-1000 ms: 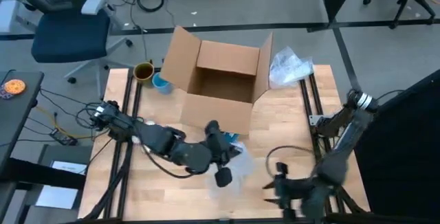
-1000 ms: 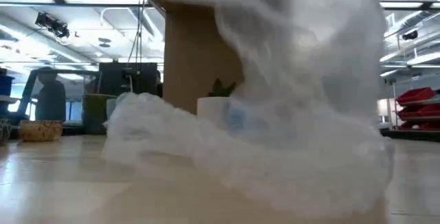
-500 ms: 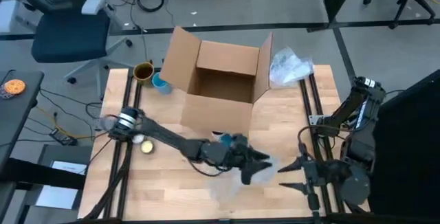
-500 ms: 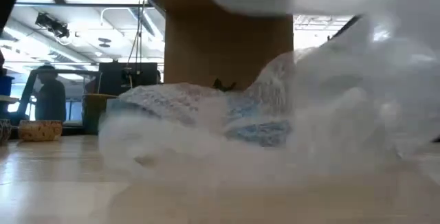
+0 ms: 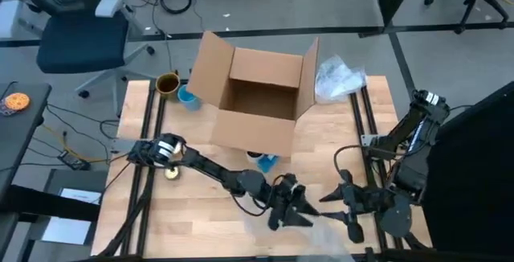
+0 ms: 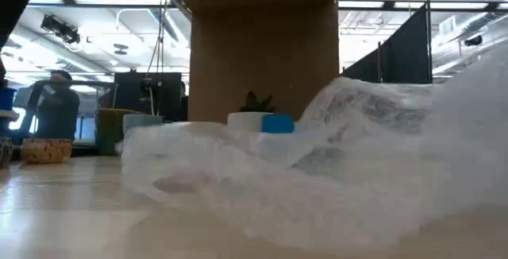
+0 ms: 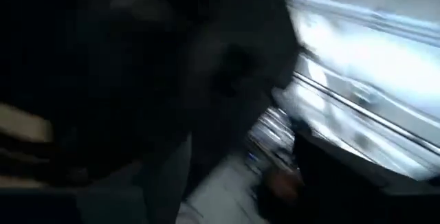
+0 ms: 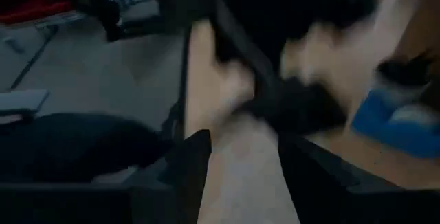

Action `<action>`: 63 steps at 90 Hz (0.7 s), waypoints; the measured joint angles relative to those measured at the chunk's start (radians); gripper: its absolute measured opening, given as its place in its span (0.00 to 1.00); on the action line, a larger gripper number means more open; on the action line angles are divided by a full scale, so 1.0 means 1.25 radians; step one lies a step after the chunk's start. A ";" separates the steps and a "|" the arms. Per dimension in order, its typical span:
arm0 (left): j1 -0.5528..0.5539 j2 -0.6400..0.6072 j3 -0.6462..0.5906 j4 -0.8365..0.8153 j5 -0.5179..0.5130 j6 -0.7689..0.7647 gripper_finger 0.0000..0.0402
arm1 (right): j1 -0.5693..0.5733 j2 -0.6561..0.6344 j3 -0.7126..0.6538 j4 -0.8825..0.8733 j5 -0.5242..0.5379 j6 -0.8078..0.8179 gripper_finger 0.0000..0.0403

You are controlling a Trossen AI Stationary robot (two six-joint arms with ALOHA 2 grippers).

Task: Wrap mug
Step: Prepare the bubble wrap on the table

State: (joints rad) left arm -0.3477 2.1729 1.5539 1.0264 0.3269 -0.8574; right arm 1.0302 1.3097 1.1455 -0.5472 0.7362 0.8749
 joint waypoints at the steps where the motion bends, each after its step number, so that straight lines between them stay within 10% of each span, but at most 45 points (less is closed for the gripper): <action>1: -0.001 -0.003 0.000 -0.004 0.010 0.000 0.61 | 0.000 0.002 -0.005 0.010 -0.009 0.003 0.38; 20: -0.059 -0.041 -0.001 -0.251 0.030 0.157 0.61 | 0.002 0.101 -0.071 0.192 -0.156 0.047 0.38; 44: -0.125 -0.071 -0.002 -0.752 -0.386 0.419 0.60 | -0.012 0.317 0.023 0.303 -0.271 0.116 0.37; 63: -0.181 -0.069 -0.002 -0.949 -0.514 0.464 0.60 | -0.038 0.447 0.097 0.238 -0.411 0.230 0.33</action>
State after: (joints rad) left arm -0.5737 2.0863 1.5520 -0.1593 -0.3159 -0.2776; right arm 0.9827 1.8683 1.2668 -0.2493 0.2227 1.1620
